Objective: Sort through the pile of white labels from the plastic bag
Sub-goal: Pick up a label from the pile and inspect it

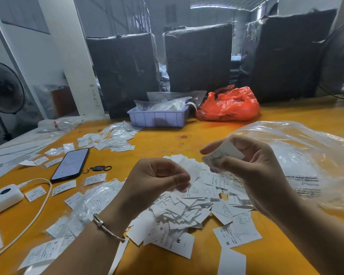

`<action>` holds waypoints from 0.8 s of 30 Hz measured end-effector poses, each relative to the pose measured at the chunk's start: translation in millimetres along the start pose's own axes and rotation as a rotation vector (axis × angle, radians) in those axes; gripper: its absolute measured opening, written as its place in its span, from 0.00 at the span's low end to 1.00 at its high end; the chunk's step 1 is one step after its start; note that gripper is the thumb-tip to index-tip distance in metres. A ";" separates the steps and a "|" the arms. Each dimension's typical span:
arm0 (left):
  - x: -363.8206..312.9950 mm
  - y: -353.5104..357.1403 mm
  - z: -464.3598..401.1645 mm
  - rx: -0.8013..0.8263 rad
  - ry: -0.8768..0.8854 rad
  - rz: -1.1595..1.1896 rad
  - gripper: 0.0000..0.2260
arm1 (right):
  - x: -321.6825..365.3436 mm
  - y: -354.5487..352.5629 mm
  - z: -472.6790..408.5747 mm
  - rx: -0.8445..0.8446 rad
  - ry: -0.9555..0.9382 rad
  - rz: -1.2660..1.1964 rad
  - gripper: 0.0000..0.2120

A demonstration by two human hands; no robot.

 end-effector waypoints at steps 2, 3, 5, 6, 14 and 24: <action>-1.3 0.4 0.6 -0.001 0.011 -0.003 0.10 | 4.2 1.1 -0.2 -0.016 -0.023 0.038 0.08; -1.7 0.7 0.8 -0.001 0.013 -0.004 0.09 | 6.2 1.3 -0.4 -0.023 -0.034 0.041 0.07; -1.8 1.1 1.0 0.003 0.016 -0.008 0.10 | 6.9 1.4 -0.6 -0.029 -0.042 0.014 0.05; -1.7 1.3 1.0 0.006 0.017 -0.012 0.10 | 6.1 1.1 -0.4 -0.034 -0.039 -0.008 0.05; -3.5 5.2 0.8 0.042 0.041 -0.034 0.09 | -2.0 5.3 0.1 0.005 0.015 0.078 0.11; -2.1 2.1 0.8 0.033 0.039 -0.028 0.10 | -8.9 7.6 -2.2 0.101 0.053 0.166 0.05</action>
Point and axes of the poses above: each hand's wrist, its own z-axis away from the middle knuckle, its own y-axis out of the palm, x = y × z, the point moved 7 cm from there along -z, towards the middle knuckle, and after that the axes turned 6 degrees about x, right-handed, at the moved point
